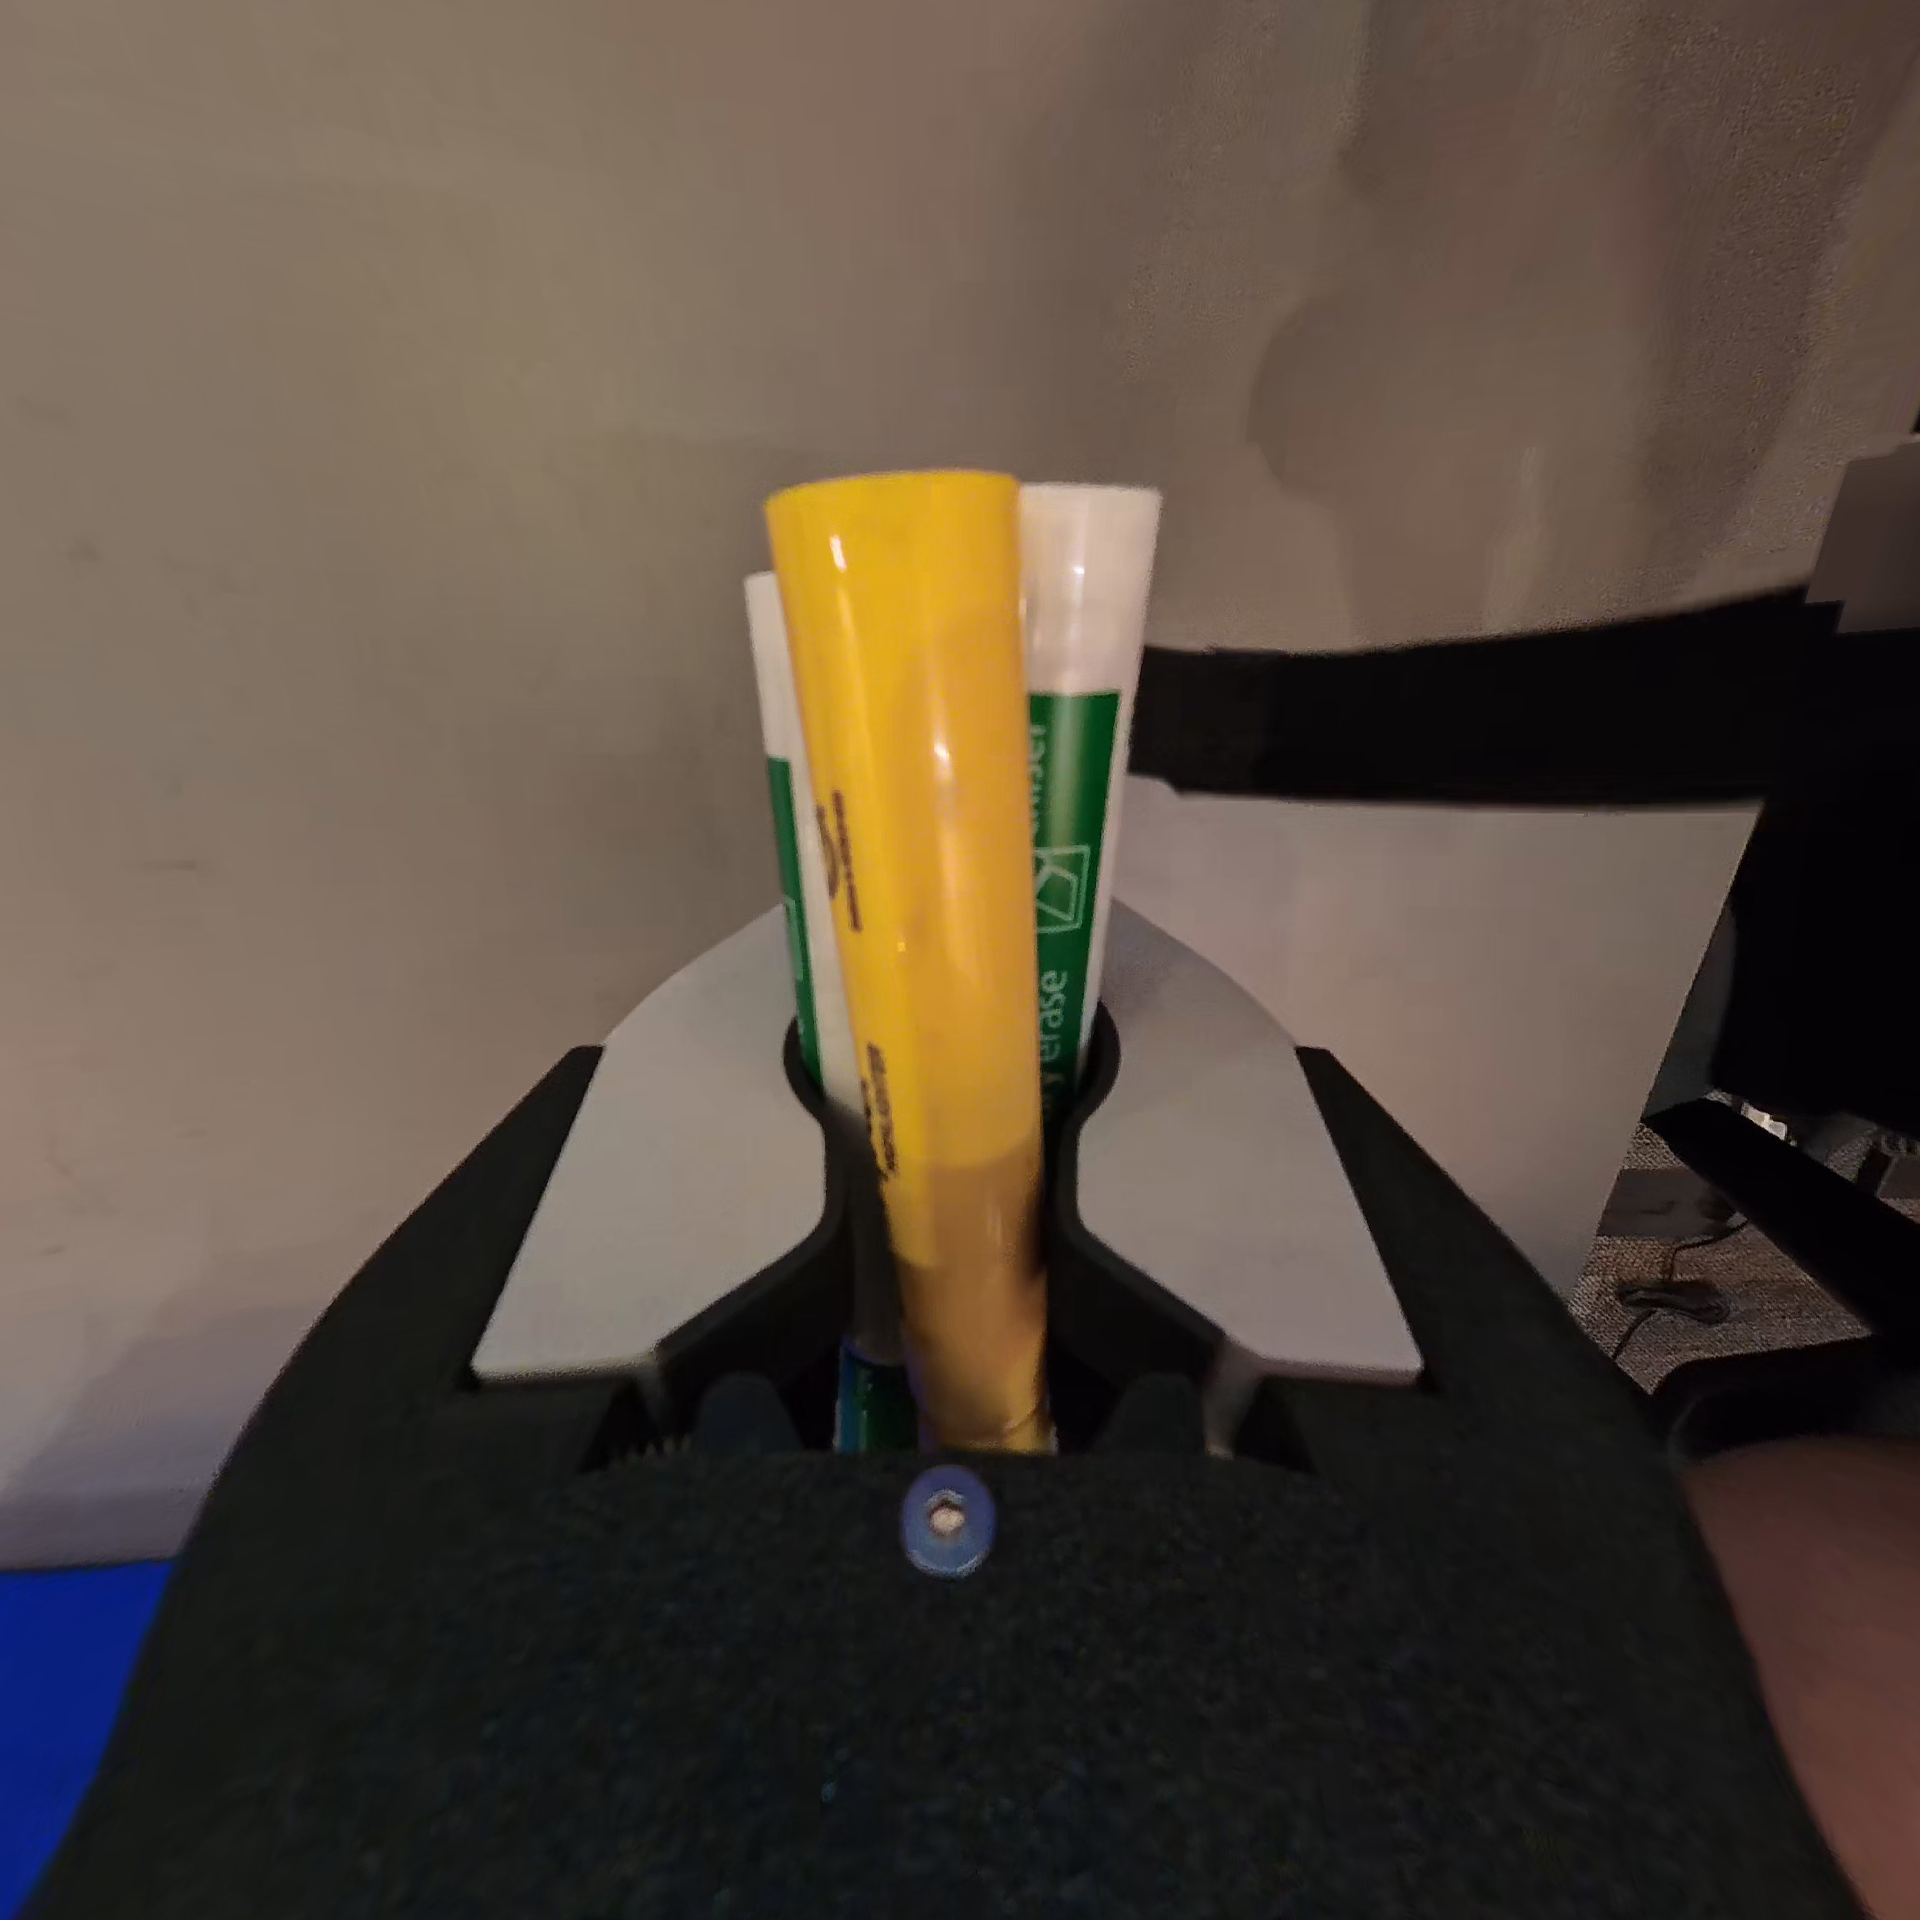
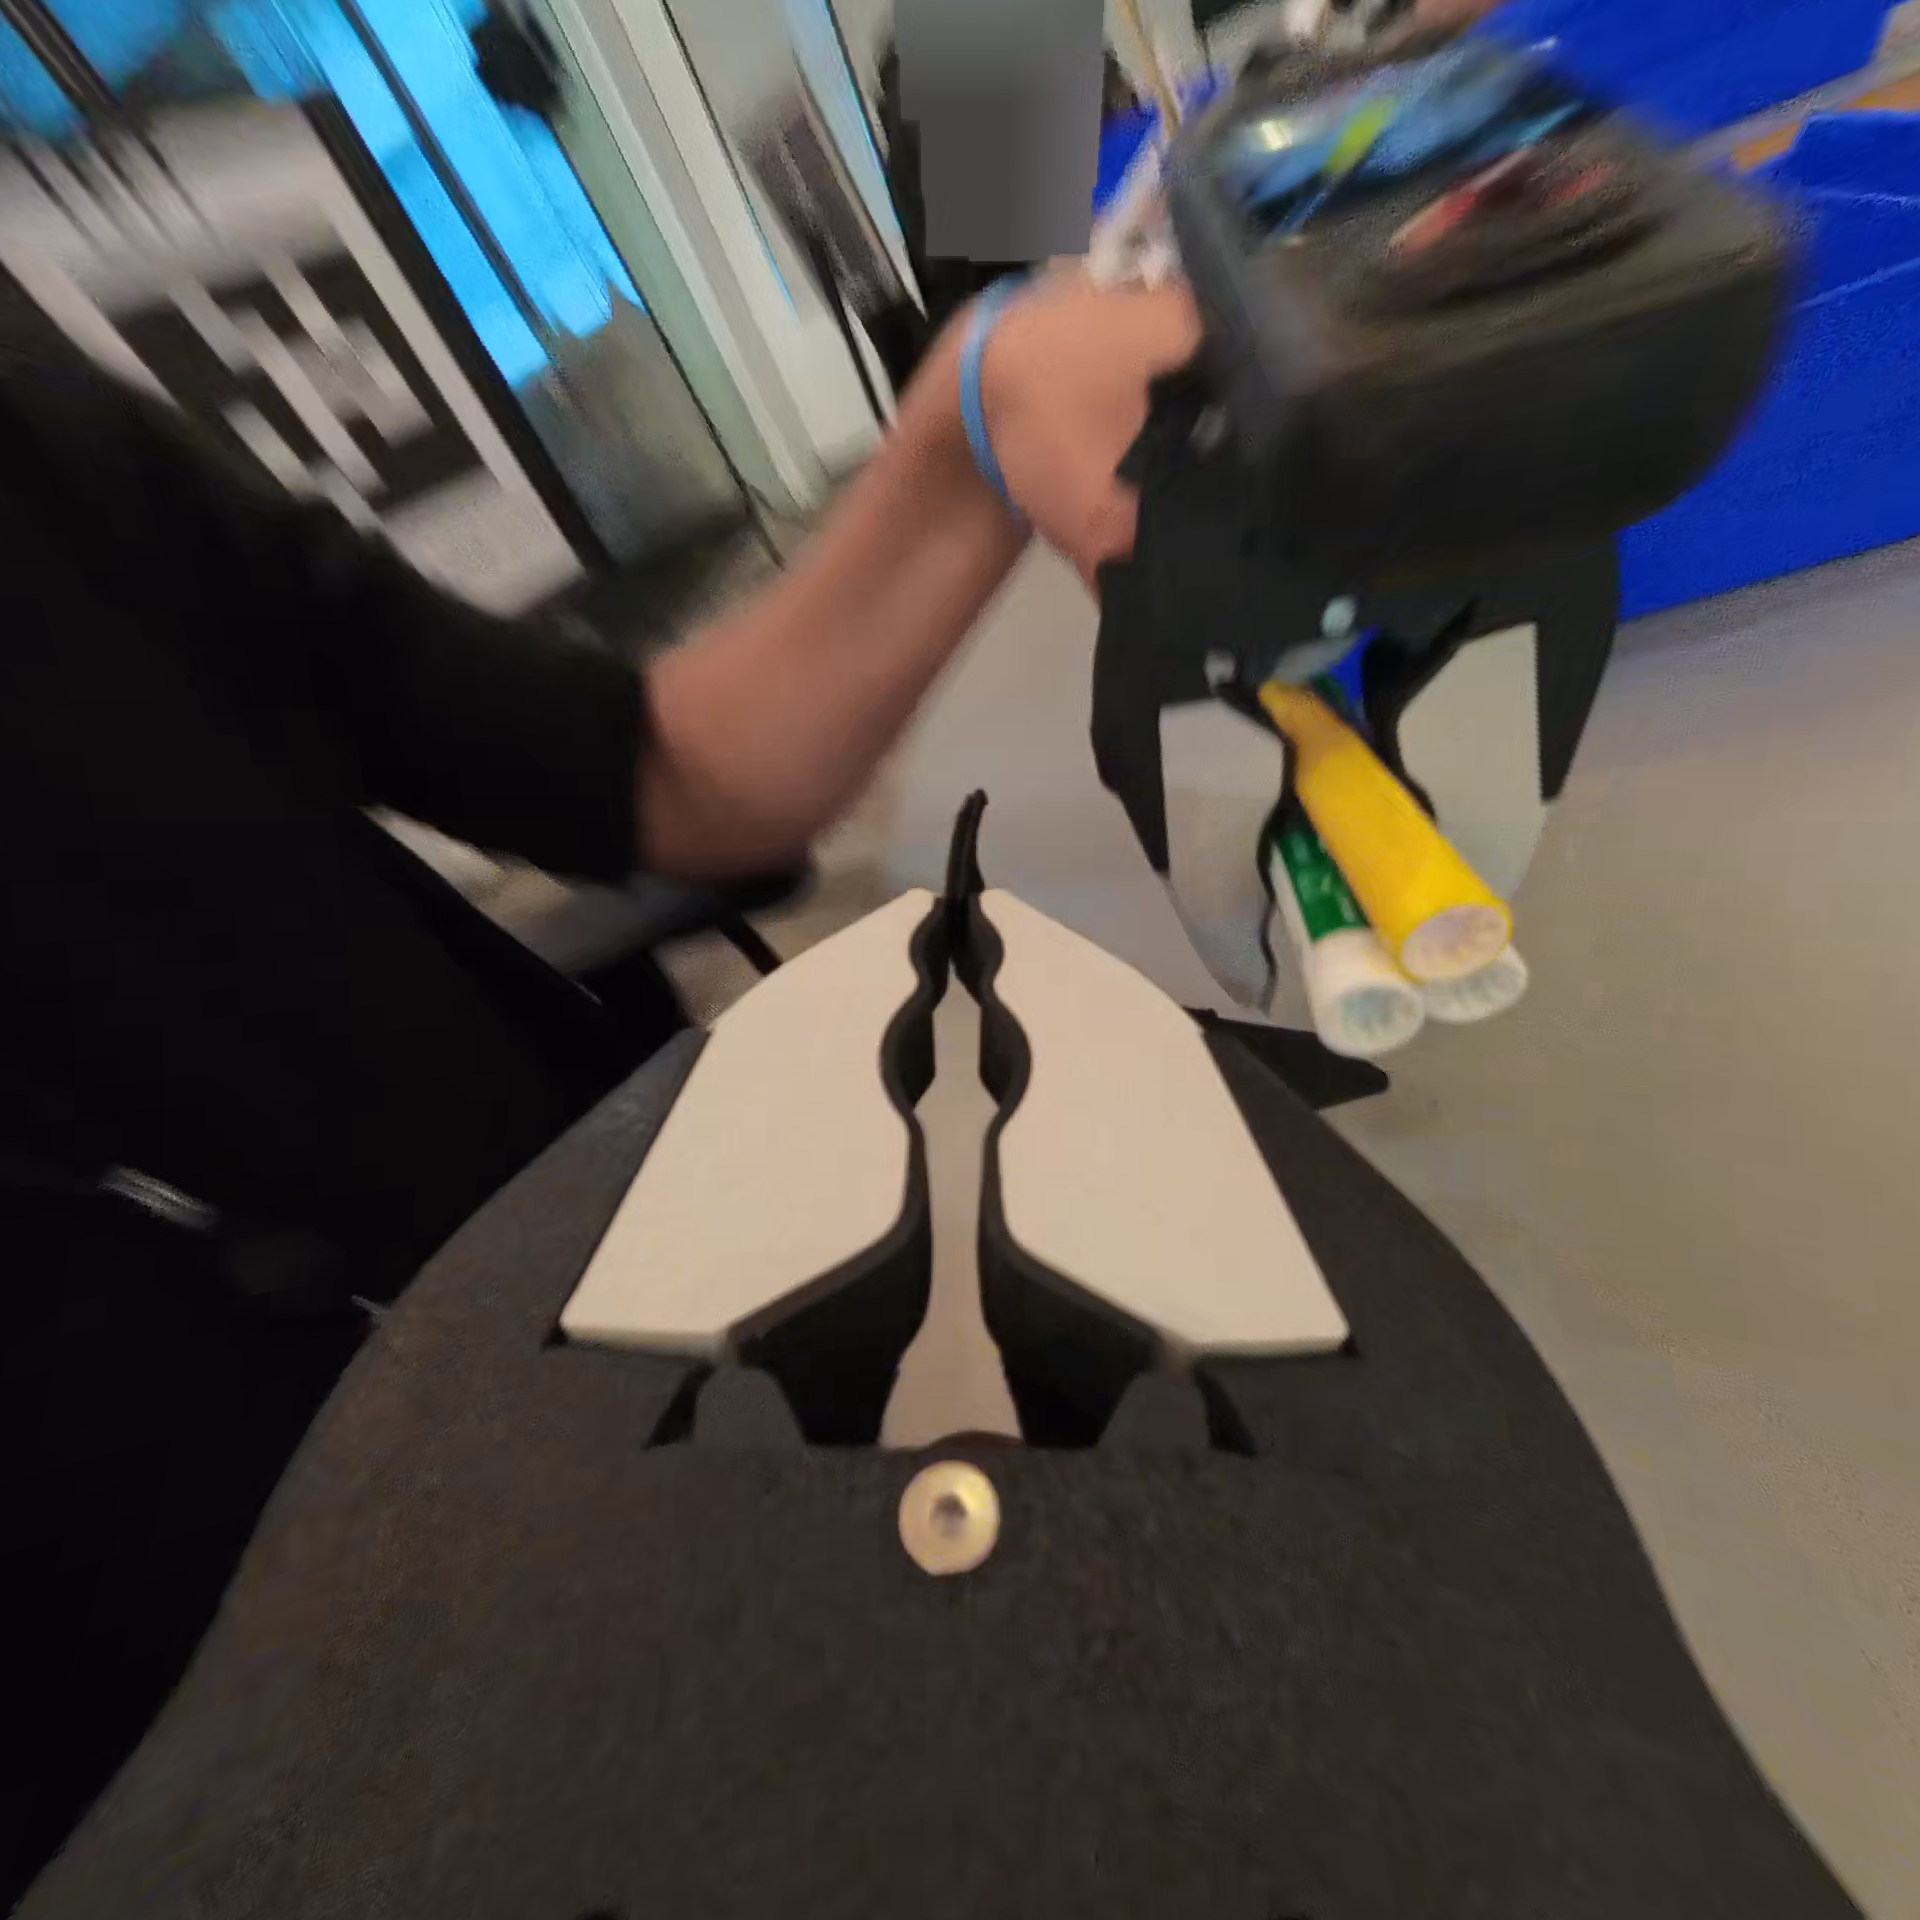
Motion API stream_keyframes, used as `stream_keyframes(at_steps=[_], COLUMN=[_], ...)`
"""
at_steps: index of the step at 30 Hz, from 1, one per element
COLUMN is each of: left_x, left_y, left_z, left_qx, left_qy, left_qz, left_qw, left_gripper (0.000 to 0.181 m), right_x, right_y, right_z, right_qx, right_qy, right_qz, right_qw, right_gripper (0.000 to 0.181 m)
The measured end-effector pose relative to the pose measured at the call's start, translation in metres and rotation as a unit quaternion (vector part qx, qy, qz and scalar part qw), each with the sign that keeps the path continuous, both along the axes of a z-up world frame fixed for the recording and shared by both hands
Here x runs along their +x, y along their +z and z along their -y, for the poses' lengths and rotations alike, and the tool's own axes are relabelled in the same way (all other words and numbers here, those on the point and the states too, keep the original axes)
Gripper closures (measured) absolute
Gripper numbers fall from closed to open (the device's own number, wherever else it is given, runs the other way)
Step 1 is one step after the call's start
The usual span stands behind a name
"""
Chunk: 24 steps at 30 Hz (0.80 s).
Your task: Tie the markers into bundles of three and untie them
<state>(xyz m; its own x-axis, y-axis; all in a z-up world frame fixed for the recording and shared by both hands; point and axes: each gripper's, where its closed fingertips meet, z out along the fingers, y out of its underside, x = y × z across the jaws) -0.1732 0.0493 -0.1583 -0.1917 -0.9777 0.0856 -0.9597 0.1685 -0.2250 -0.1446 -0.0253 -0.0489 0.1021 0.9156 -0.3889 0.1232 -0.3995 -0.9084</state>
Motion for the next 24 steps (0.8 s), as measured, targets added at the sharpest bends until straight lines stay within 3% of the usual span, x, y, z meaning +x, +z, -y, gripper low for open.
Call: stream_keyframes(at_steps=[2, 5, 15, 23, 24], left_x=[0.002, 0.006, 0.011, 0.011, 0.011], left_y=[0.000, 0.003, 0.012, 0.014, 0.014], left_z=[0.002, 0.006, 0.011, 0.011, 0.011], left_qx=[0.001, 0.001, 0.001, -0.006, -0.008], left_qy=[-0.004, -0.010, -0.019, -0.018, -0.018], left_qz=[0.001, 0.004, 0.022, 0.032, 0.032], left_qw=[1.000, 1.000, 1.000, 0.999, 0.999], left_gripper=[0.140, 0.141, 0.140, 0.142, 0.126], right_x=[0.007, 0.015, 0.003, -0.011, -0.011], right_y=[0.020, 0.026, 0.005, -0.028, -0.029], right_z=[-0.014, -0.041, -0.089, -0.105, -0.108], right_qx=[-0.101, -0.187, -0.346, -0.474, -0.483], right_qy=[0.012, 0.011, 0.036, 0.063, 0.063], right_qz=[-0.077, -0.121, -0.102, -0.084, -0.094], right_qw=[0.992, 0.975, 0.932, 0.874, 0.868], right_gripper=[0.179, 0.180, 0.179, 0.179, 0.179])
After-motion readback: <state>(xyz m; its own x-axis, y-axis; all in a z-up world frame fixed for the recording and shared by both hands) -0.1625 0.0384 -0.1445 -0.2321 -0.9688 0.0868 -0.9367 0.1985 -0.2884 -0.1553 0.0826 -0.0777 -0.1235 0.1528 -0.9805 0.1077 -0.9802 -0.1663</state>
